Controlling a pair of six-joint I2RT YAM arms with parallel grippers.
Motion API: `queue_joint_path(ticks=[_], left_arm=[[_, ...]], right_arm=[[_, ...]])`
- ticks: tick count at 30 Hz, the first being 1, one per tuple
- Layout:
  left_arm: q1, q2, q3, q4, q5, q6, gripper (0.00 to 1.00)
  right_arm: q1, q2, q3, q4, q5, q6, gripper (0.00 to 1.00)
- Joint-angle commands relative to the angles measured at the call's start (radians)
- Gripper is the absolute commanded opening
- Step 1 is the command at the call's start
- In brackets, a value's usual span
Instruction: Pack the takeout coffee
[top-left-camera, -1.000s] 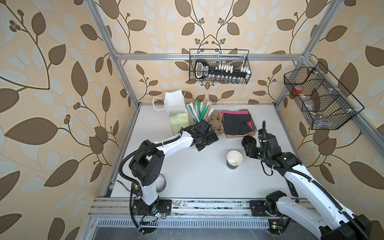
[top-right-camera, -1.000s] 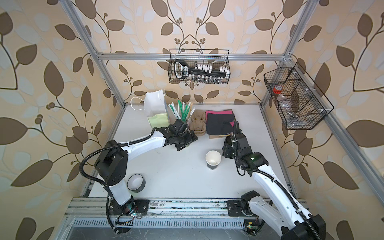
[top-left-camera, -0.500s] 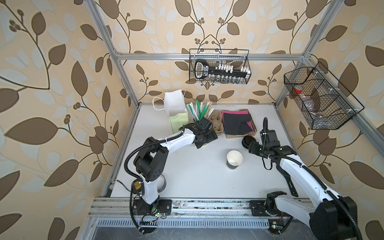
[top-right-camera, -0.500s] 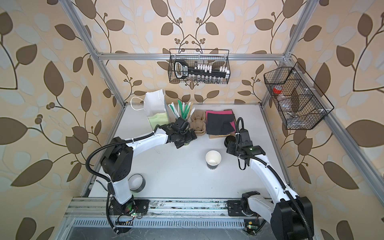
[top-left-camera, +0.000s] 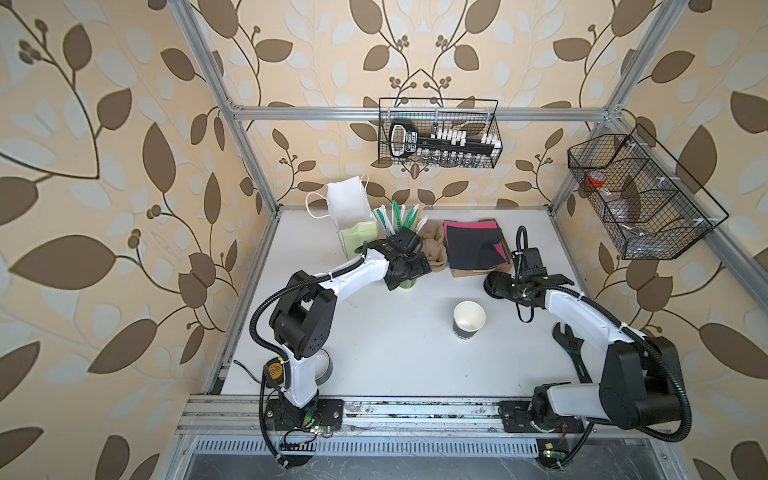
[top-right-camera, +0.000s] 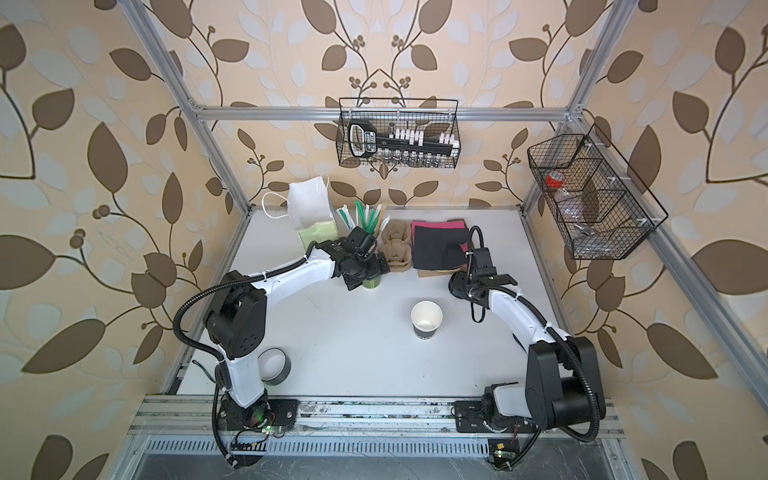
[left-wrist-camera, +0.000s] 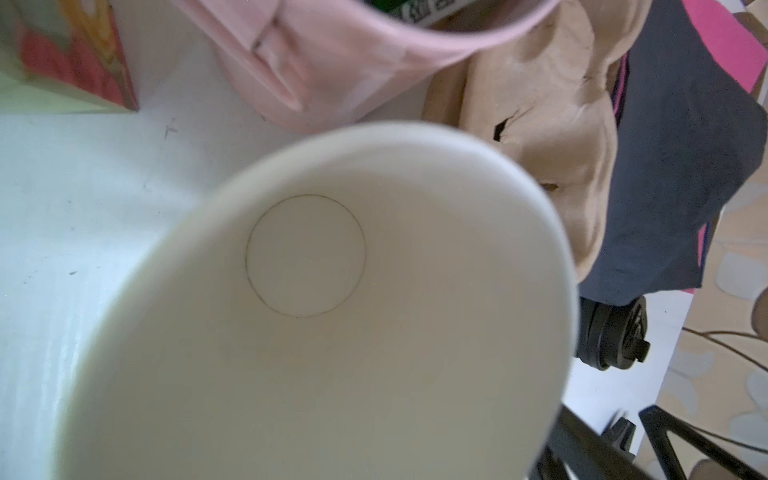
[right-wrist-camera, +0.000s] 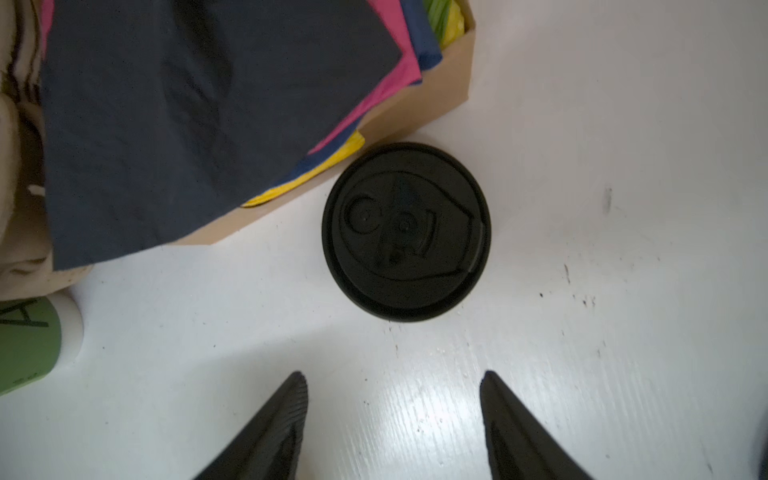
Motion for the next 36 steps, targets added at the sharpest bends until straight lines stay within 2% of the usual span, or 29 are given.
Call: queue_joint_path(ticks=[1, 3, 13, 16, 19, 23, 28, 36], left_arm=[[-0.006, -0.109, 0.04, -0.068, -0.018, 0.055, 0.99], [-0.01, -0.139, 0.041, -0.092, -0.018, 0.071, 0.99], [-0.027, -0.293, 0.084, -0.281, -0.044, 0.18, 0.99], [-0.03, -0.372, 0.076, -0.333, -0.085, 0.253, 0.99], [-0.03, -0.483, 0.031, -0.366, -0.17, 0.34, 0.99], [-0.03, -0.641, -0.122, -0.329, -0.323, 0.44, 0.99], [-0.031, -0.823, -0.318, -0.204, -0.419, 0.481, 0.99], [-0.029, -0.848, -0.361, -0.162, -0.45, 0.493, 0.99]], right_arm=[[-0.004, 0.029, 0.043, 0.012, 0.028, -0.005, 0.69], [-0.008, 0.05, 0.062, 0.0, 0.055, -0.006, 0.7], [-0.028, 0.15, 0.123, -0.025, 0.05, -0.021, 0.78], [-0.038, 0.166, 0.124, -0.015, 0.018, -0.021, 0.78], [-0.039, 0.179, 0.131, -0.015, 0.016, -0.026, 0.76], [-0.041, 0.195, 0.141, -0.015, 0.016, -0.029, 0.76], [-0.041, 0.213, 0.148, -0.002, 0.014, -0.03, 0.76], [-0.041, 0.243, 0.166, -0.008, 0.032, -0.035, 0.76]])
